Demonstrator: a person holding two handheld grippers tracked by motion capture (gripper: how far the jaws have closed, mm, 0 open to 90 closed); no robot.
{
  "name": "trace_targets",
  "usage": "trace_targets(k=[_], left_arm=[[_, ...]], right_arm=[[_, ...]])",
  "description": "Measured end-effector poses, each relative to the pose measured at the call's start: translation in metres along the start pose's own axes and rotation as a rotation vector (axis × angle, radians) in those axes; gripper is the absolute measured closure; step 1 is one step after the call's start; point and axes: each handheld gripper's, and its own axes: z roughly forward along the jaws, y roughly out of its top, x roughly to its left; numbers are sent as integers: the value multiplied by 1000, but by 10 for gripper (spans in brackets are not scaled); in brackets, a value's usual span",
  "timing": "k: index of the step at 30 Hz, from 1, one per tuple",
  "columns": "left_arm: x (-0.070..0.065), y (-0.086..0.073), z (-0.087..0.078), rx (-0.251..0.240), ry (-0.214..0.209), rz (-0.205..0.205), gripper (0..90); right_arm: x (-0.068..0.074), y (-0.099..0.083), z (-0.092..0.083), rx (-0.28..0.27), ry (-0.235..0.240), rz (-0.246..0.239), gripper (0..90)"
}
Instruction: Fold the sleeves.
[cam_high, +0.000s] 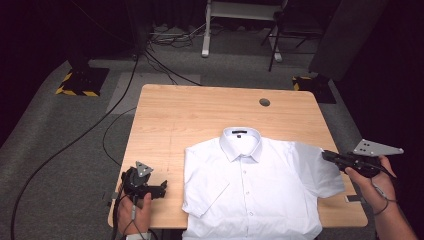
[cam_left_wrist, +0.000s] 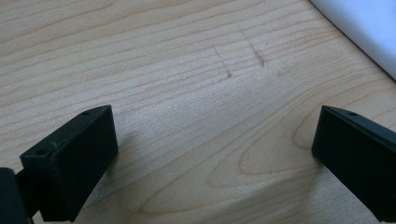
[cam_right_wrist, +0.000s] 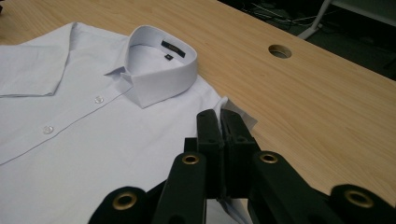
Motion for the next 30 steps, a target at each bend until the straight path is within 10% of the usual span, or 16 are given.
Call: trace_targets(k=[30], left_arm=[[0, 0, 0, 0, 0, 0, 3]], right_arm=[[39, 17, 30, 15, 103, -67, 868]])
